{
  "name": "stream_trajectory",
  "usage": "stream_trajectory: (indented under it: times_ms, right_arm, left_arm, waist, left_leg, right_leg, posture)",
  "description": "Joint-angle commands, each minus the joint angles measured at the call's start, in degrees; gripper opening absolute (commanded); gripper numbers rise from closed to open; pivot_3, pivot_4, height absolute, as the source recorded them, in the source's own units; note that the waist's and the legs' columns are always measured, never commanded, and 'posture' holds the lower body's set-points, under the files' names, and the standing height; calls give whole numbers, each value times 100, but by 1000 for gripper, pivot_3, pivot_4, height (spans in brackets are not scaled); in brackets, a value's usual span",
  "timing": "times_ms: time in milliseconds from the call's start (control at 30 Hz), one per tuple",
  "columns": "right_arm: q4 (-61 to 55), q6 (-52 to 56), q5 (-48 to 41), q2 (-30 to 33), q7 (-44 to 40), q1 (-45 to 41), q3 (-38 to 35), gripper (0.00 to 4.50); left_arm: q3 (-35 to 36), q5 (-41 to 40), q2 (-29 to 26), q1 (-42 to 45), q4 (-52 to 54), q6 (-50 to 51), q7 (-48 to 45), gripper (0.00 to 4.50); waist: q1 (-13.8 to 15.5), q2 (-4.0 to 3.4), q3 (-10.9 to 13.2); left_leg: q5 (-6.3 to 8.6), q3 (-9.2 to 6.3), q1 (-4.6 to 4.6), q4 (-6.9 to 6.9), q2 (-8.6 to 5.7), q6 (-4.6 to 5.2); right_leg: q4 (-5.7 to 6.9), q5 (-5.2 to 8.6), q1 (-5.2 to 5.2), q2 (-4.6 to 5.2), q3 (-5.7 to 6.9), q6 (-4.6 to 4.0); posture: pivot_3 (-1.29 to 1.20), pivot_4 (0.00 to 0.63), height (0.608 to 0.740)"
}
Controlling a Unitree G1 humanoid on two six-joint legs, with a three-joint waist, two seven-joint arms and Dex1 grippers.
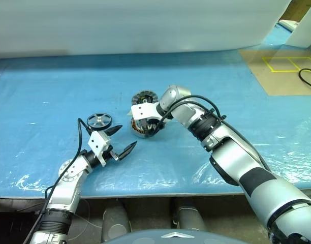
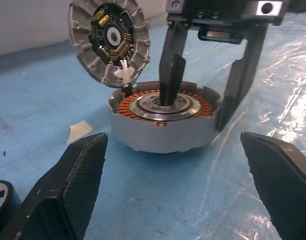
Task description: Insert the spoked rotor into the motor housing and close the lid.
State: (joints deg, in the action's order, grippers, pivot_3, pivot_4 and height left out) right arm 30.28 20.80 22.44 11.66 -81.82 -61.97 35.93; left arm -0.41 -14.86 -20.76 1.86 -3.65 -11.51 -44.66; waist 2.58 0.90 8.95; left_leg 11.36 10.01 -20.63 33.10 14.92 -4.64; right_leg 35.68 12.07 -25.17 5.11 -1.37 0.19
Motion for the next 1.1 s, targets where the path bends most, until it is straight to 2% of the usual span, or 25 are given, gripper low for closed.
stream_trajectory:
  times_ms: [33,167,300,700,1067,1100]
  right_arm:
    - [-694,349,-61,146,-395,411,294,2114]
    - [-1267,692,-118,296,-476,716,386,2114]
    - [-1319,800,-113,287,-328,804,410,2114]
    - [-495,362,-40,175,153,593,357,2114]
    - [-231,129,-45,132,205,559,380,2114]
    - [-222,65,-43,143,202,564,388,2438]
  left_arm:
    - [35,-25,-27,-19,125,-115,-6,4500]
    - [25,-26,-27,-20,109,-109,-22,4500]
    - [5,-31,-21,-12,109,-104,-44,4500]
    - [192,-383,-340,-447,582,100,-309,4500]
    - [315,-487,-598,-529,938,334,-266,4500]
    - [313,-482,-610,-517,961,353,-265,4500]
  waist:
    - [-2,0,0]
    - [1,0,0]
    - [-4,0,0]
    - [-26,1,-6]
    - [-27,-1,-9]
    - [-28,-1,-12]
  left_leg:
    - [0,0,1,0,0,0]
    - [1,0,11,0,0,0]
    - [1,0,25,0,-1,0]
    - [10,3,63,-2,-2,13]
    - [12,2,82,-8,-3,14]
    - [12,2,84,-9,-3,14]
  right_leg:
    - [1,0,0,0,-1,0]
    - [3,0,6,0,-3,0]
    - [3,0,15,0,-9,0]
    - [9,0,35,0,-21,-1]
    - [10,-11,40,-1,-21,-18]
    - [10,-11,40,-1,-22,-18]
  posture:
    - [0,150,740]
    - [0,150,740]
    - [0,150,740]
    - [0,150,740]
    - [0,150,740]
    - [0,150,740]
